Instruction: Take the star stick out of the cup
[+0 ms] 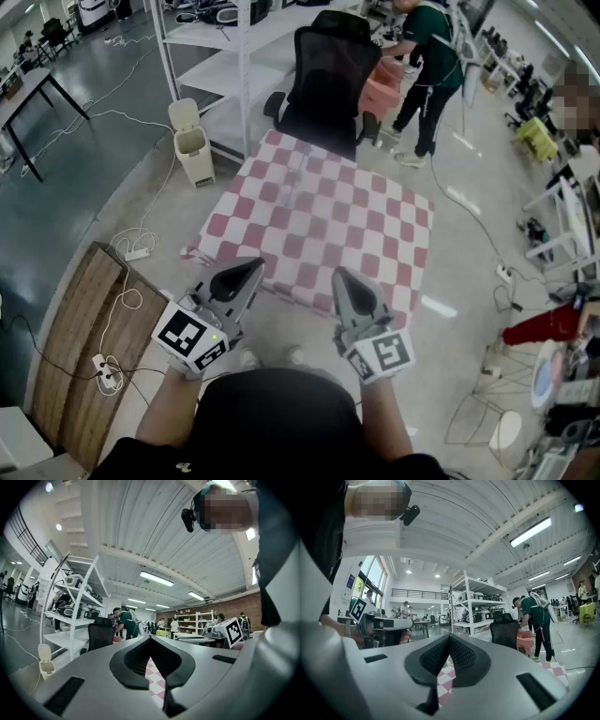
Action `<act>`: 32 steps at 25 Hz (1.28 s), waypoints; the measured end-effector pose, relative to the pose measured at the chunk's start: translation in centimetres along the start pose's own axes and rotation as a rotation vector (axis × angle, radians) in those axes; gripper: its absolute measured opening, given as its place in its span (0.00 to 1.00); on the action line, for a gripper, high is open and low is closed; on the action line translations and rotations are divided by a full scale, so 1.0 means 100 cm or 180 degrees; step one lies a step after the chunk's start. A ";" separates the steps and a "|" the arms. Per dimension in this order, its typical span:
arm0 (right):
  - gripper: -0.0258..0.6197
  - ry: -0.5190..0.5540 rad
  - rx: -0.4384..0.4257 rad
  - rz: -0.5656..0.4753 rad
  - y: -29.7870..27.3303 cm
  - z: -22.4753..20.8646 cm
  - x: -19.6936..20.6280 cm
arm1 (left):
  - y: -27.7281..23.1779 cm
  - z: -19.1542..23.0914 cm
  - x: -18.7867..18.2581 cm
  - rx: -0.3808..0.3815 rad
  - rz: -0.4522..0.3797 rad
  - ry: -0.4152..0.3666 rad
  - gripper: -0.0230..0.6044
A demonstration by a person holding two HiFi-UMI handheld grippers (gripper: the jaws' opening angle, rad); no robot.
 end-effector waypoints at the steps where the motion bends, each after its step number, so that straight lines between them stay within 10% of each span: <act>1: 0.06 0.0005 -0.0005 -0.0003 0.000 -0.001 0.001 | -0.002 -0.002 0.001 0.0028 0.0024 0.0013 0.10; 15: 0.06 -0.0151 -0.0160 -0.0070 0.013 -0.036 0.009 | -0.041 -0.033 0.014 0.0085 0.0081 0.0028 0.10; 32: 0.06 -0.0324 -0.0328 0.0060 -0.012 -0.087 0.038 | -0.078 0.013 0.053 -0.0507 0.0312 0.0110 0.10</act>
Point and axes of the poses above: the fingertips, and each gripper's own axes: y backward along the fingers, z to its left, x out of its underside, the point moved 3 cm from there along y, backward along the fingers, and after that the axes turned 1 degree about x, right-handed, at the moved point
